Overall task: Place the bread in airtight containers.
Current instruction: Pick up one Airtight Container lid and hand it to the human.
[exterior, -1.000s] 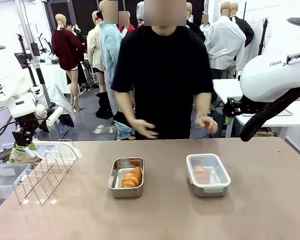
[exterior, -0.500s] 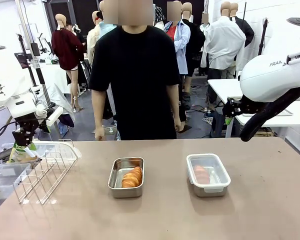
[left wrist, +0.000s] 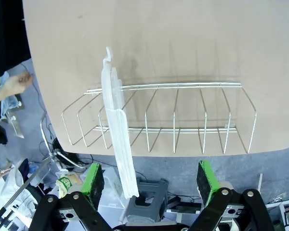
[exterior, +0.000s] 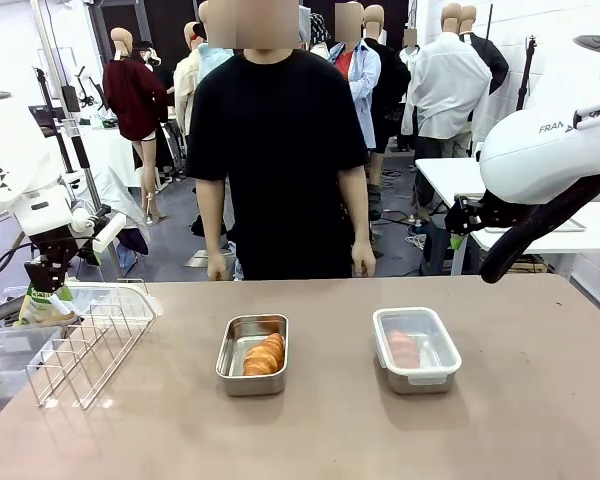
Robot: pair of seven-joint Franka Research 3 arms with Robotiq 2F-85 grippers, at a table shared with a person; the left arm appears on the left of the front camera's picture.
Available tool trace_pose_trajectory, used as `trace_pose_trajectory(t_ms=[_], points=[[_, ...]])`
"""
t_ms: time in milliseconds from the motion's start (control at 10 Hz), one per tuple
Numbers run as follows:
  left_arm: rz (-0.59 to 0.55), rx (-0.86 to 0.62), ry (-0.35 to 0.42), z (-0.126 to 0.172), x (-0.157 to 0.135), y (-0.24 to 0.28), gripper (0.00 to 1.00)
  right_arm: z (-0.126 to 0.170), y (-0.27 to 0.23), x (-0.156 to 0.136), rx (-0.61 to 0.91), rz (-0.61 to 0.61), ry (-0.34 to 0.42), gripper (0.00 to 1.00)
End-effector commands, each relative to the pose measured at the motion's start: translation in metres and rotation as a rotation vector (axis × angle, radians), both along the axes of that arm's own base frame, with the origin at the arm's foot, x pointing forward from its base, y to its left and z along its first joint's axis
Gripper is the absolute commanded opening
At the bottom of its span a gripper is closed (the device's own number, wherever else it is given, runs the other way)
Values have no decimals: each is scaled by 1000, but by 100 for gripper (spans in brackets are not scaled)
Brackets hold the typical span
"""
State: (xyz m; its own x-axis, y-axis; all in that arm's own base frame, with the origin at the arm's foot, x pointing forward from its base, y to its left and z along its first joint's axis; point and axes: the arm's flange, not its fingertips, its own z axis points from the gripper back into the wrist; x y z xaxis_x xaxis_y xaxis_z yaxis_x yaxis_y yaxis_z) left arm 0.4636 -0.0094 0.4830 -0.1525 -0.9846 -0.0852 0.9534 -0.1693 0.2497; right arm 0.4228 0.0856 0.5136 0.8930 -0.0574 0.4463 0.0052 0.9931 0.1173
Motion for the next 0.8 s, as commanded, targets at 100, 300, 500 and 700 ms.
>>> trace_pose_trajectory(t_ms=[100, 300, 500, 700], points=[[0, 0, 0, 0, 0, 0, 100, -1, 0, 0, 0, 1, 3, 100], [1, 26, -3, -8, 11, 0, 100, -1, 0, 0, 0, 1, 3, 100], [-2, -18, -42, -19, 24, 2, 100, -1, 0, 0, 0, 1, 3, 100], [6, -38, -40, -29, 37, 5, 100, -1, 0, 0, 0, 1, 3, 100]])
